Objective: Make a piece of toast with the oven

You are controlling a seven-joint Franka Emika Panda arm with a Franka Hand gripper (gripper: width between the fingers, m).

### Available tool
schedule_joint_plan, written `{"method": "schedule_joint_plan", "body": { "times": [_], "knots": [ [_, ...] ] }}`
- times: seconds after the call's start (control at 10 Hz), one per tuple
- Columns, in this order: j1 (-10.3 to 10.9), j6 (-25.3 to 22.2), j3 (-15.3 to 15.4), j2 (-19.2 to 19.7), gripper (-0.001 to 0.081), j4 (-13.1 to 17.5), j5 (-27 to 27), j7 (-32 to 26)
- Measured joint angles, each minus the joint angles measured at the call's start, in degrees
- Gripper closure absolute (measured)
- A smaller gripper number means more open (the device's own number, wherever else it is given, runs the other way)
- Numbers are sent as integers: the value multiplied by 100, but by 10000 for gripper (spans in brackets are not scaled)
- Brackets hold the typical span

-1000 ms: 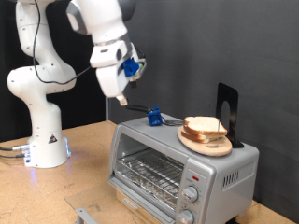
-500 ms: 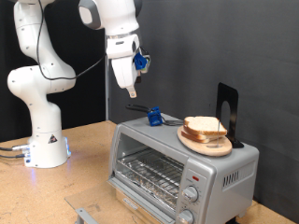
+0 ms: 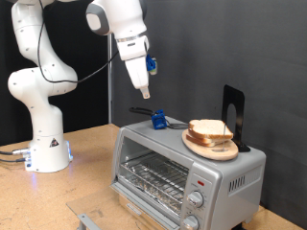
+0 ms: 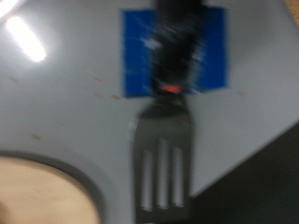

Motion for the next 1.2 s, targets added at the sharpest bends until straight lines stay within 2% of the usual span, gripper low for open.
{"method": "schedule_joint_plan", "body": {
  "times": [0.4,0.7,1.0,1.2],
  "knots": [
    [11,523,477,-198,-2,-356,-43,593],
    [13,586,585,-135,-2,-461,-57,696],
    [12,1106,673,66,-2,-592,-97,687],
    [12,1204,677,243,-2,-609,-102,671]
  ]
}}
